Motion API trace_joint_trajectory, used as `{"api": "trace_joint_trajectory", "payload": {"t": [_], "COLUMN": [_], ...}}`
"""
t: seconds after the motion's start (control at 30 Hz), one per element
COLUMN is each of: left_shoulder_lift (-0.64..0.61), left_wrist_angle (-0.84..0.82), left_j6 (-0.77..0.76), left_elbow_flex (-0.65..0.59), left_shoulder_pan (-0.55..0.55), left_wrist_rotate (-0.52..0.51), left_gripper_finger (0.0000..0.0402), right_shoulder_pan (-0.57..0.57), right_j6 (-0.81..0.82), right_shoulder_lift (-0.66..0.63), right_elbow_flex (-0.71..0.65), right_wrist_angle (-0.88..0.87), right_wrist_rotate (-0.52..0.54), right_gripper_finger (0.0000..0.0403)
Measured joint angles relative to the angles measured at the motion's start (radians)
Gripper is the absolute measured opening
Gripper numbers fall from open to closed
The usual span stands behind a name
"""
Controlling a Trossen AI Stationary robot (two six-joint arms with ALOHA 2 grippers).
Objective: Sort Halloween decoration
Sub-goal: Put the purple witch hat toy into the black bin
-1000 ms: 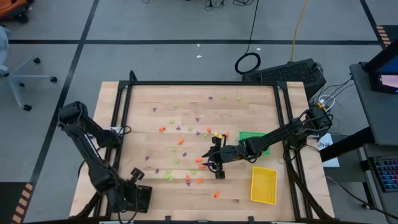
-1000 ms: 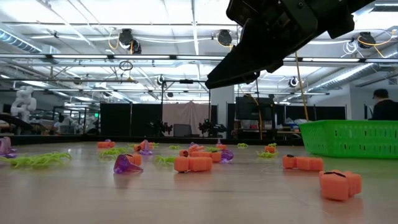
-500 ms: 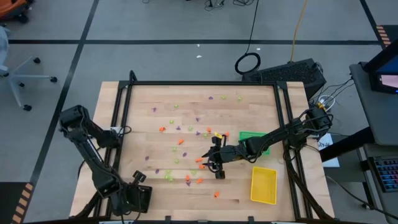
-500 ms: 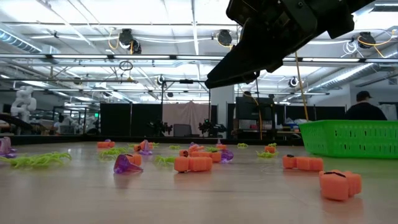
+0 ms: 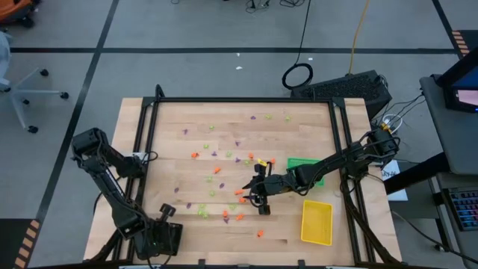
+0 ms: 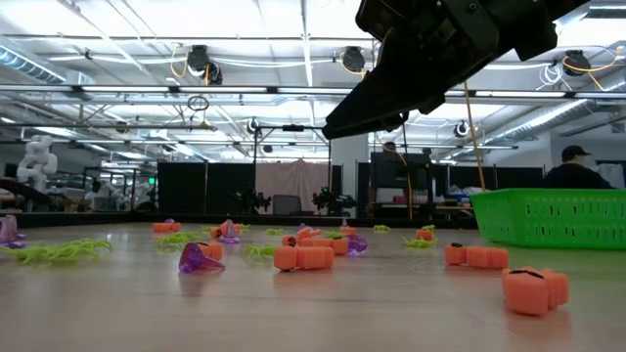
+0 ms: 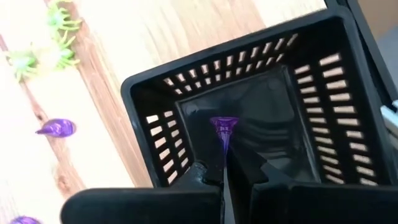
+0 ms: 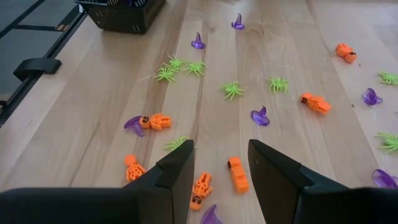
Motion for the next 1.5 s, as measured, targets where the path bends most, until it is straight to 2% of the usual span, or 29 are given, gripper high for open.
{"api": "trace_joint_trajectory", "payload": {"t": [0.2,0.5,0.7,0.87,1.13,1.5], "left_shoulder_lift": [0.0,0.0,-0.01,-0.047,-0.122,-0.159], "left_wrist_angle": [-0.001,-0.004,-0.006,-0.013,-0.194,-0.429], "left_j6": [-0.067,-0.095,-0.198,-0.35,-0.417,-0.481], "left_elbow_flex": [0.0,0.0,0.0,0.0,0.032,0.056], "left_shoulder_pan": [0.0,0.0,0.024,0.061,0.126,0.254], "left_wrist_rotate": [0.018,0.036,0.21,0.249,0.172,-0.086], "left_gripper_finger": [0.0009,0.0093,0.0106,0.0106,0.0106,0.0106], "right_shoulder_pan": [0.0,0.0,0.0,0.0,0.0,0.0], "right_j6": [0.0,0.0,0.0,-0.004,-0.002,-0.001], "right_shoulder_lift": [0.0,0.0,0.0,0.0,0.0,0.0], "right_elbow_flex": [0.0,0.0,0.0,0.0,0.0,0.0], "right_wrist_angle": [0.0,0.0,0.0,0.003,0.005,0.004], "right_wrist_rotate": [0.0,0.0,0.0,0.0,0.0,0.0], "right_gripper_finger": [0.0137,0.0137,0.0137,0.0137,0.0137,0.0137]}}
